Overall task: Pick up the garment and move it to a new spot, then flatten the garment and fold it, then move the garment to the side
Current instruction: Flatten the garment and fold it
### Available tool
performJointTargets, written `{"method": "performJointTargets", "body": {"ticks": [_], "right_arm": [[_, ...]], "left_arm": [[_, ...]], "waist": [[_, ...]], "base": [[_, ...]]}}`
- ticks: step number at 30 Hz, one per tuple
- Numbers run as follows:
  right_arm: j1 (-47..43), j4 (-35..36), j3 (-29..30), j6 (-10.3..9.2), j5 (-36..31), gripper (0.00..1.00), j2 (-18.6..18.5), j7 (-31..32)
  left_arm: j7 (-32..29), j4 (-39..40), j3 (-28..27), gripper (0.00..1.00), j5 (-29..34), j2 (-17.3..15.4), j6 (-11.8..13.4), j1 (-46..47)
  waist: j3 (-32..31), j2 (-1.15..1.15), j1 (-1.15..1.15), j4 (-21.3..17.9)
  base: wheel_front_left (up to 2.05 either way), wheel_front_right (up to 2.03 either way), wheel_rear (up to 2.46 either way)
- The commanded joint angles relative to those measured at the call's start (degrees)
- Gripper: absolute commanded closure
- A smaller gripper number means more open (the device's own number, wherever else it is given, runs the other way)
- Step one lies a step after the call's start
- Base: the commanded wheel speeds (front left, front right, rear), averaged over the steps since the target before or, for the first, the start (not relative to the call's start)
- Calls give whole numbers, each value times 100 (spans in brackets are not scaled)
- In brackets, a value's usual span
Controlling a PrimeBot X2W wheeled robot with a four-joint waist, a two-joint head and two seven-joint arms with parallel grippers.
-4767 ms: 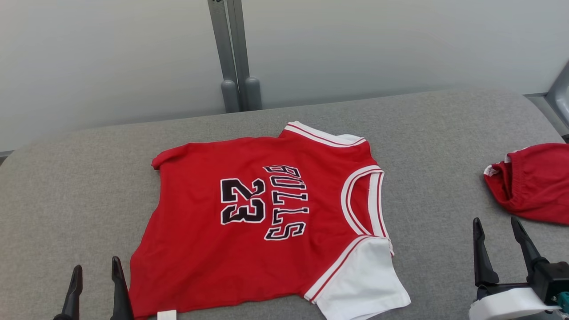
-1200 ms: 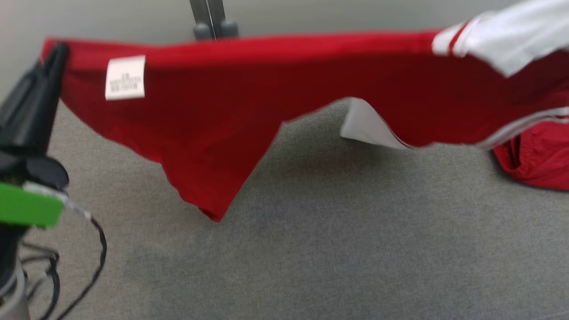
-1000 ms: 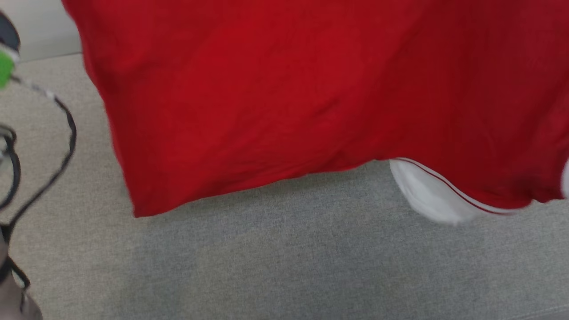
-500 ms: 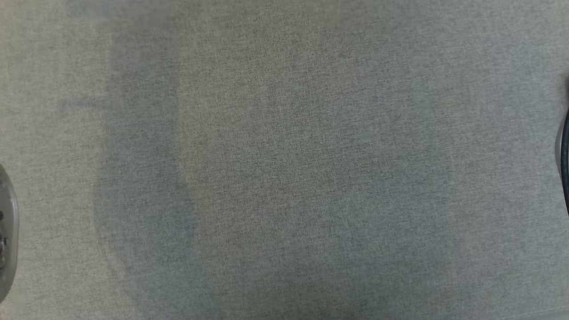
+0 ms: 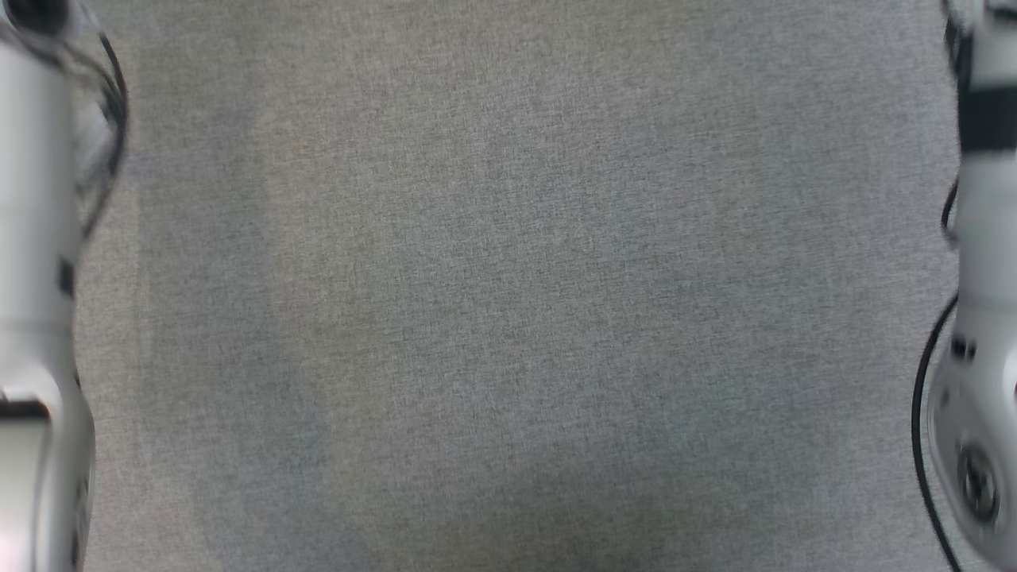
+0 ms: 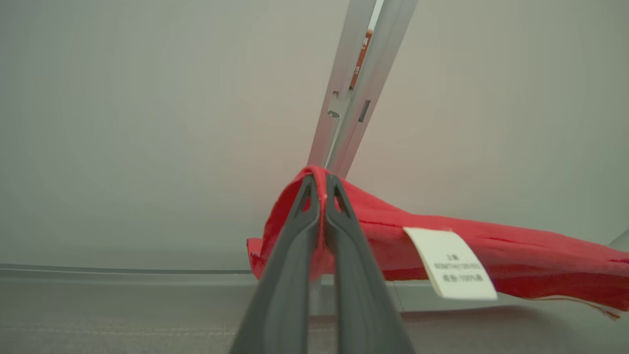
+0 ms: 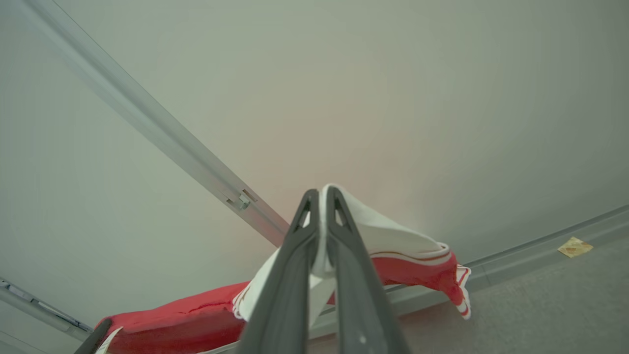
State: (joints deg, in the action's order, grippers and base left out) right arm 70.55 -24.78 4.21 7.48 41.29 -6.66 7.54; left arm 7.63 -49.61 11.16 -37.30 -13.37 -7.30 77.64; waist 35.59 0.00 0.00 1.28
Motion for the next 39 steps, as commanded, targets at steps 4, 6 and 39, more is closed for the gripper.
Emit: {"method": "performJointTargets", "body": {"ticks": [4, 6, 39], "right_arm": [[-1599, 766, -148, 3, 629, 100, -387, 253], [-2444, 1065, -163, 2, 822, 100, -548, 359], [-7520, 3324, 155, 2, 854, 100, -762, 1299]], "left_arm": [[-5, 606, 808, 100, -265, -530, -10, -1295], [102, 840, 1064, 100, -425, -734, -5, -1955], [-1384, 6086, 1613, 100, -788, -2142, 2426, -7782]], "waist": [[-469, 0, 0, 3], [-770, 0, 0, 27], [-2324, 0, 0, 72]], "base": [[0, 0, 0], [0, 0, 0], [0, 0, 0]]}}
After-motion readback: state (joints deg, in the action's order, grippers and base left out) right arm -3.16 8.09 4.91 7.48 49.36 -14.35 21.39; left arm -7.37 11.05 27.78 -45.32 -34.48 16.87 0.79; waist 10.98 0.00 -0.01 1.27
